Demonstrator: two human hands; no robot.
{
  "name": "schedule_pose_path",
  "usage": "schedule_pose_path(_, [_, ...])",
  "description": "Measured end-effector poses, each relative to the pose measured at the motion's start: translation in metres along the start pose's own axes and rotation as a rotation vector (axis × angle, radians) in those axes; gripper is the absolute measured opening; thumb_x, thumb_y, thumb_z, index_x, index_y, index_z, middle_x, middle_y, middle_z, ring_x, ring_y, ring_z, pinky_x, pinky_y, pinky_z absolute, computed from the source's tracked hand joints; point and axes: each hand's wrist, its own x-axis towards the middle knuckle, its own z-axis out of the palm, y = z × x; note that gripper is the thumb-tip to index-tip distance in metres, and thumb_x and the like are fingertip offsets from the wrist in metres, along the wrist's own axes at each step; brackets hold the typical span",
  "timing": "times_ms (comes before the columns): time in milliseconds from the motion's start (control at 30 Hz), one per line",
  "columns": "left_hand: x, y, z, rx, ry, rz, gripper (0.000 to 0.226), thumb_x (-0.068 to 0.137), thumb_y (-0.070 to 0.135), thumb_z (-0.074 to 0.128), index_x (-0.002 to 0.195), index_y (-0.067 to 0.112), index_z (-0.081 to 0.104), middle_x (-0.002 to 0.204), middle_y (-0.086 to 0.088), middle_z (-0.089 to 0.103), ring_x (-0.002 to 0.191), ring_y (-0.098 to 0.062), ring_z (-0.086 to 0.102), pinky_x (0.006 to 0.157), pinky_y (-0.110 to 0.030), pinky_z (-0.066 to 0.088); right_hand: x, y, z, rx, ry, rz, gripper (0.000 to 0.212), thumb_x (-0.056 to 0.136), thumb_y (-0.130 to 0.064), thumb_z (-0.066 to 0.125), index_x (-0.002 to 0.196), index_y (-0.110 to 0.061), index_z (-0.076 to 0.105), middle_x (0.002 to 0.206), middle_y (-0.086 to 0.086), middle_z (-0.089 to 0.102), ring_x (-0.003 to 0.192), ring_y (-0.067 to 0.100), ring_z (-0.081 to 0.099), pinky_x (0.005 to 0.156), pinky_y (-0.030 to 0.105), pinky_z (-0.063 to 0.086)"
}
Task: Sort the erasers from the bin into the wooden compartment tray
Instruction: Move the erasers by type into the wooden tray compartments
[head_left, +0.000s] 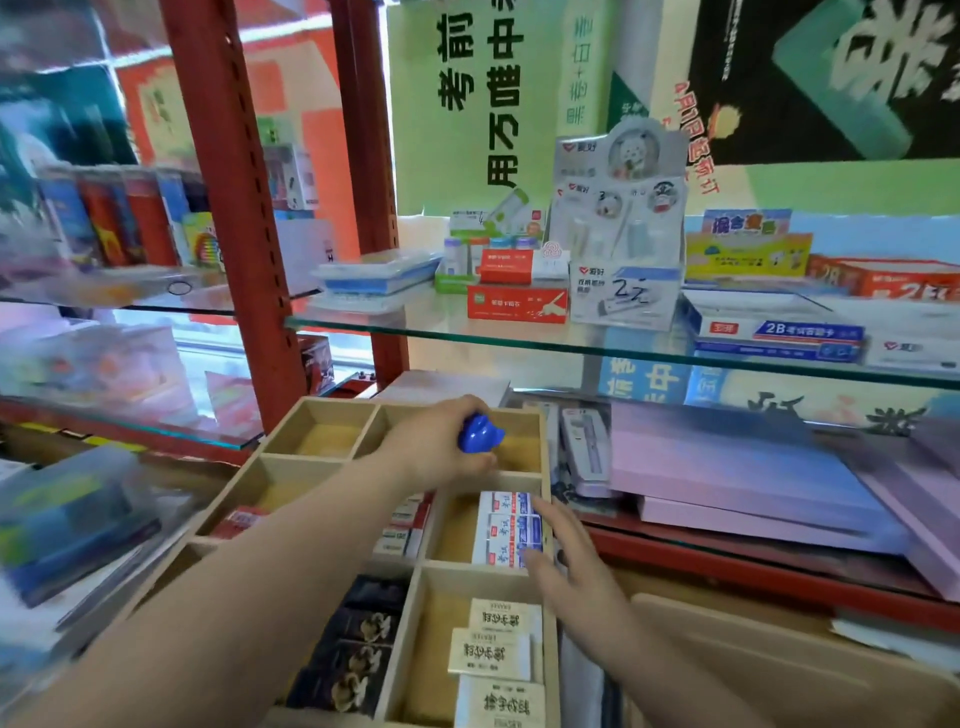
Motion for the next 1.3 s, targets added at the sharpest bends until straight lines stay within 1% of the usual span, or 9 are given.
schedule_pose_path(67, [0.017, 0.002, 0.006, 0.136, -0.014, 0.044, 0.043, 0.081, 0.03, 0.065, 0.119, 0.021, 0.046, 0.114, 0.001, 0.055, 0.099, -0.017, 0.053, 0.081, -0.026, 0.042, -0.001, 0.003, 0.001, 0.008, -0.004, 0.001, 0.044, 0.094, -0.016, 0.042, 0.128, -0.042, 0.03, 0.137, -0.017, 0.021, 0.127, -0.005, 0.019, 0.105, 0.014, 0.018])
schedule_pose_path(200, [0.044, 0.003, 0.015, 0.335, -0.042, 0.11, 0.045, 0.08, 0.03, 0.063, 0.121, 0.022, 0.047, 0.118, -0.002, 0.054, 0.102, -0.02, 0.053, 0.085, -0.031, 0.046, -0.001, 0.004, 0.002, 0.022, -0.034, 0.008, 0.044, 0.095, -0.021, 0.039, 0.103, -0.062, 0.025, 0.137, -0.021, 0.02, 0.131, 0.0, 0.027, 0.113, 0.032, 0.029])
schedule_pose_path(333, [0.054, 0.008, 0.023, 0.486, -0.104, 0.167, 0.045, 0.082, 0.031, 0.062, 0.122, 0.02, 0.047, 0.118, -0.003, 0.054, 0.103, -0.021, 0.053, 0.089, -0.034, 0.047, -0.001, 0.005, 0.001, 0.049, -0.057, 0.032, 0.041, 0.096, -0.025, 0.037, 0.102, -0.064, 0.024, 0.138, -0.022, 0.016, 0.133, 0.004, 0.027, 0.111, 0.035, 0.03])
schedule_pose_path(467, [0.055, 0.01, 0.027, 0.494, -0.11, 0.214, 0.044, 0.082, 0.031, 0.061, 0.122, 0.021, 0.047, 0.117, -0.003, 0.053, 0.103, -0.02, 0.052, 0.087, -0.032, 0.047, -0.001, 0.005, 0.001, 0.069, -0.052, 0.037, 0.041, 0.096, -0.024, 0.036, 0.103, -0.062, 0.023, 0.138, -0.022, 0.016, 0.13, 0.001, 0.029, 0.109, 0.029, 0.034])
schedule_pose_path(667, [0.055, 0.012, 0.025, 0.284, -0.16, 0.138, 0.049, 0.079, 0.027, 0.068, 0.124, 0.022, 0.05, 0.126, 0.001, 0.051, 0.11, -0.018, 0.05, 0.087, -0.029, 0.045, -0.001, 0.007, 0.0, 0.093, -0.049, 0.042, 0.043, 0.096, -0.021, 0.036, 0.103, -0.061, 0.022, 0.132, -0.026, 0.015, 0.121, -0.005, 0.033, 0.085, 0.005, 0.037])
schedule_pose_path(767, [0.056, 0.01, 0.017, 0.106, -0.232, 0.087, 0.054, 0.076, 0.019, 0.072, 0.126, 0.018, 0.05, 0.129, 0.001, 0.051, 0.115, -0.014, 0.048, 0.091, -0.025, 0.043, 0.0, 0.009, 0.002, 0.114, -0.031, 0.025, 0.045, 0.095, -0.018, 0.039, 0.102, -0.061, 0.026, 0.134, -0.025, 0.017, 0.12, -0.006, 0.033, 0.089, 0.007, 0.035])
schedule_pose_path(933, [0.06, -0.001, 0.008, -0.025, -0.275, -0.007, 0.041, 0.081, 0.001, 0.062, 0.119, 0.013, 0.053, 0.121, -0.004, 0.056, 0.099, -0.01, 0.048, 0.084, -0.02, 0.042, -0.001, 0.009, 0.002, 0.149, -0.032, 0.033, 0.045, 0.095, -0.018, 0.04, 0.102, -0.061, 0.027, 0.133, -0.026, 0.017, 0.121, -0.004, 0.035, 0.093, 0.013, 0.04])
schedule_pose_path(1200, [0.067, -0.004, 0.012, -0.07, -0.032, -0.046, 0.029, 0.085, -0.007, 0.048, 0.107, 0.007, 0.063, 0.11, -0.008, 0.06, 0.101, -0.018, 0.053, 0.082, -0.02, 0.043, 0.0, 0.01, 0.003, 0.179, -0.009, 0.03, 0.044, 0.094, -0.017, 0.041, 0.1, -0.059, 0.03, 0.13, -0.027, 0.02, 0.119, -0.004, 0.038, 0.101, 0.022, 0.041])
schedule_pose_path(1300, [0.072, 0.003, 0.013, -0.229, 0.098, -0.051, 0.03, 0.086, -0.007, 0.049, 0.11, 0.006, 0.061, 0.098, -0.001, 0.056, 0.09, -0.012, 0.05, 0.064, -0.004, 0.04, 0.0, 0.01, 0.004, 0.187, -0.005, 0.033, 0.043, 0.095, -0.018, 0.04, 0.099, -0.059, 0.03, 0.126, -0.028, 0.02, 0.112, -0.011, 0.037, 0.098, 0.019, 0.042])
